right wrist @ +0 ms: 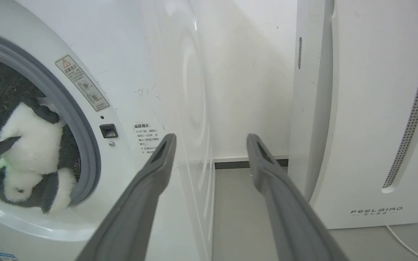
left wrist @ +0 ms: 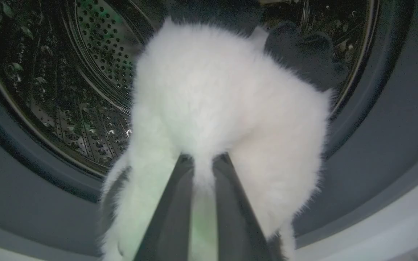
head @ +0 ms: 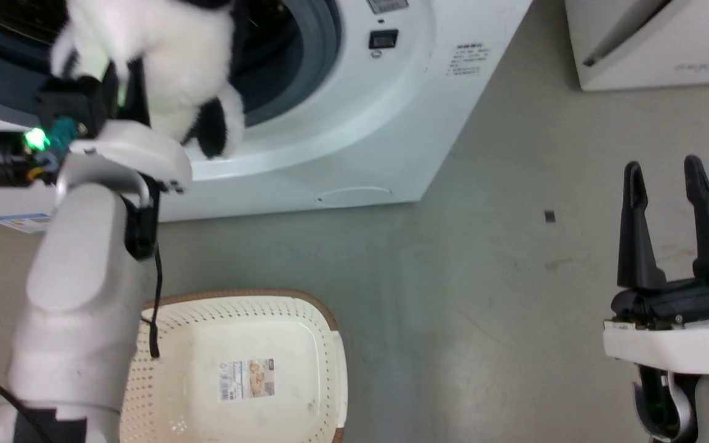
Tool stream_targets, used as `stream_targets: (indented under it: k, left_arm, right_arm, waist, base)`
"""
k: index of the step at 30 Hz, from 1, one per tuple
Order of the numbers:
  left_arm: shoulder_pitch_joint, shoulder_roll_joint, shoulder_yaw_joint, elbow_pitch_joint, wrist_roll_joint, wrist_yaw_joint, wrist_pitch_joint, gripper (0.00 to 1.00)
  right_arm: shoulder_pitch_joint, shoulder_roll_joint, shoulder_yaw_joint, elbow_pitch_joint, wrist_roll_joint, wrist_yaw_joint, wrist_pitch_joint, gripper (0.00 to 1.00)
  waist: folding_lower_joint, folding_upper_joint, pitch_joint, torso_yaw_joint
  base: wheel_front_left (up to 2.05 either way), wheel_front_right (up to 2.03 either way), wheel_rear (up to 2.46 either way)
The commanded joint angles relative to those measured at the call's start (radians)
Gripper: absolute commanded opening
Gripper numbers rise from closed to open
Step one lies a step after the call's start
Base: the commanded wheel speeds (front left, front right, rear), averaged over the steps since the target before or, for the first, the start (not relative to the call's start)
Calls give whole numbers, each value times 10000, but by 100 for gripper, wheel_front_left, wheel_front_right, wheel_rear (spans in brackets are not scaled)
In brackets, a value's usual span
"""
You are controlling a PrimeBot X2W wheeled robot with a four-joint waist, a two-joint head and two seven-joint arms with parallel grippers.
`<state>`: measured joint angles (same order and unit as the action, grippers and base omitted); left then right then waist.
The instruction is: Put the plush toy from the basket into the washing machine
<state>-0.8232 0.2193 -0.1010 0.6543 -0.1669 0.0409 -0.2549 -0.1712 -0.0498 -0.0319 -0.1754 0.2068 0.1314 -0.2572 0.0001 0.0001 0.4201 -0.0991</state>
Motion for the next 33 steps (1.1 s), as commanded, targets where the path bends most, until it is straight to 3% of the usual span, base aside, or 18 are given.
stream_targets:
  k: [1,23,31,32,33]
  left_arm:
    - [-313,75,70,35,91,-8,-68,0]
    - [-4936,1665,774,1976,347,-136,-68,0]
    - [-5690,1848,744,2389,400,-164,-68,0]
    - [-5733,1856,723,2417,423,-155,-68,100]
    - [-5735,1853,667,2528,452,-199,-68,100]
  right_arm:
    - [-243,-4,26,-76,63,-7,-46,100]
    - [-1530,-4,431,-291,667,-7,-46,100]
    - [-1597,-4,540,-215,743,-7,-46,100]
    - [-1607,-4,555,-212,747,-7,-46,100]
    - [-1619,-4,566,-204,754,-7,-46,100]
  waist:
    - [-1,-1,475,-332]
    - [-1,-1,2808,-1376]
    - [-1,-1,3135,-1528]
    - [-1,-1,3155,-1534]
    - [-1,-1,3157,-1541]
  base:
    - [0,0,0]
    - [0,0,0]
    - [0,0,0]
    - [0,0,0]
    - [0,0,0]
